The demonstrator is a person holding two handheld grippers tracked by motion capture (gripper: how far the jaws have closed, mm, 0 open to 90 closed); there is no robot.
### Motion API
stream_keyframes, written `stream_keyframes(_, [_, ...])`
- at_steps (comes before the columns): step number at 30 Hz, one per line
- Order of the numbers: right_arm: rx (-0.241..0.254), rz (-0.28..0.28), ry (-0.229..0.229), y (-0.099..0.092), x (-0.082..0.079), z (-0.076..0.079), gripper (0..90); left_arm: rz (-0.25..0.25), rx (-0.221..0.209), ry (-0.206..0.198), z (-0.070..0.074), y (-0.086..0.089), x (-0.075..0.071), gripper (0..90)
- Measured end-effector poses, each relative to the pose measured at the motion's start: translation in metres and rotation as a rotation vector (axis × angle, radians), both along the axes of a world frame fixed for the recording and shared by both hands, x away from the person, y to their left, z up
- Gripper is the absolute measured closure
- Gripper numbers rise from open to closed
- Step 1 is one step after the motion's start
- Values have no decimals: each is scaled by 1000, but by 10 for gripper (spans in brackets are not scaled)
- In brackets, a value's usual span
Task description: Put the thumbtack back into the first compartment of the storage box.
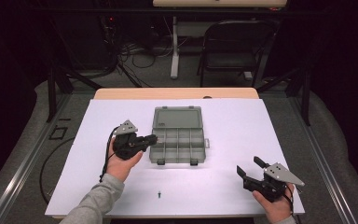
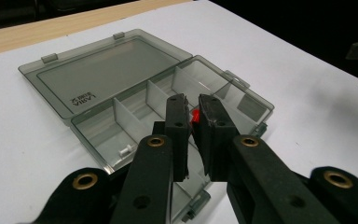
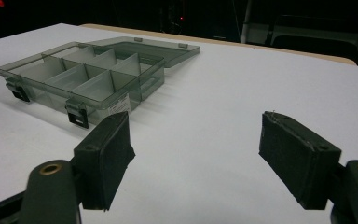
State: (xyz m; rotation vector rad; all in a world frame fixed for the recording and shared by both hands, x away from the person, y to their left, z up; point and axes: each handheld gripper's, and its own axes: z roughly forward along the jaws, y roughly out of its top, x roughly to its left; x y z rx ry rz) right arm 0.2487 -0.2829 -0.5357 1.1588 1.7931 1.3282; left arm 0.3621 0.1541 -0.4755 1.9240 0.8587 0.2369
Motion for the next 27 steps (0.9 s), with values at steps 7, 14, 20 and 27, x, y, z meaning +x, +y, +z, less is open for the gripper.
stream_keyframes(7, [1,4,0,0,1,-1,243,20,29,21,-6,-9,20,828])
stream_keyframes(14, [-3,5,7,0,0,0,243,50,61,38,-15,-18,36,829])
stream_keyframes(20, [-1,7,7,0,0,0,243,74,89,65,-26,-23,49,828])
stream_keyframes(27, [1,7,8,-1,0,0,243,106,119,103,-39,-23,60,829])
